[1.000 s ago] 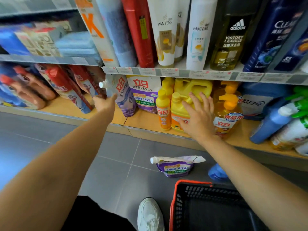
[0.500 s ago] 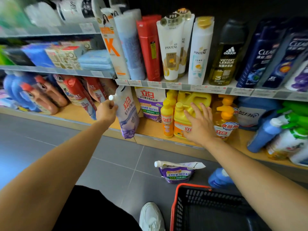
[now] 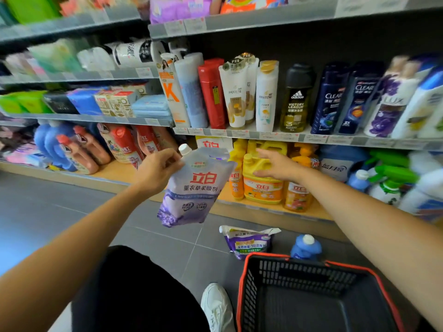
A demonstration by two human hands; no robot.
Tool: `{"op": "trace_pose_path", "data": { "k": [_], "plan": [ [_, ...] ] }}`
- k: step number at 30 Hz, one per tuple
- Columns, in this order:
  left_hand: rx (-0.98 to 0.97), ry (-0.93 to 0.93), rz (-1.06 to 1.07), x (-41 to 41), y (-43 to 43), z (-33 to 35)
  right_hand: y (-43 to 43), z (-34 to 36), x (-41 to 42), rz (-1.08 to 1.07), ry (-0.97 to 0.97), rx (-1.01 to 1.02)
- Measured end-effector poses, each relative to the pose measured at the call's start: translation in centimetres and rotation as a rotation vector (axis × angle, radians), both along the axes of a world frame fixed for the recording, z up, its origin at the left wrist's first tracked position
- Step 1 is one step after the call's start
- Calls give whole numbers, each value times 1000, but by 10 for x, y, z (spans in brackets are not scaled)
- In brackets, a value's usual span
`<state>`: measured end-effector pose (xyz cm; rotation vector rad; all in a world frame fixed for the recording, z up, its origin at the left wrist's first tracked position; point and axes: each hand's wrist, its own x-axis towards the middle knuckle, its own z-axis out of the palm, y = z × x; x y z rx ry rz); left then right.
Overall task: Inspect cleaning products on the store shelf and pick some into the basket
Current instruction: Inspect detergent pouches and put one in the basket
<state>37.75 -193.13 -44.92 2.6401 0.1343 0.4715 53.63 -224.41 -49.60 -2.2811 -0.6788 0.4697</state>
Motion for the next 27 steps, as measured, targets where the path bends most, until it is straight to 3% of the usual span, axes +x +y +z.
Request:
{"op": "trace_pose_path", "data": {
  "k": [4, 11, 16, 21, 24, 27],
  "plan": [
    [83, -38, -126, -17, -56, 19, -10, 50, -54, 60, -104, 255],
    [-157, -48, -336, -30, -148, 23, -71, 90, -124, 35, -363, 238],
    [-370, -40, -426, -33, -209, 1, -128, 76, -141, -49, -312, 168],
    [-601, 50, -504, -43, -258, -31, -170, 42, -165, -168, -194, 327],
    [-772, 75, -580, -48, -273, -38, -181, 27, -178, -199, -177, 291],
    [-812, 122, -643, -42, -280, -45, -193, 16, -182, -187, -153, 230]
  ]
}}
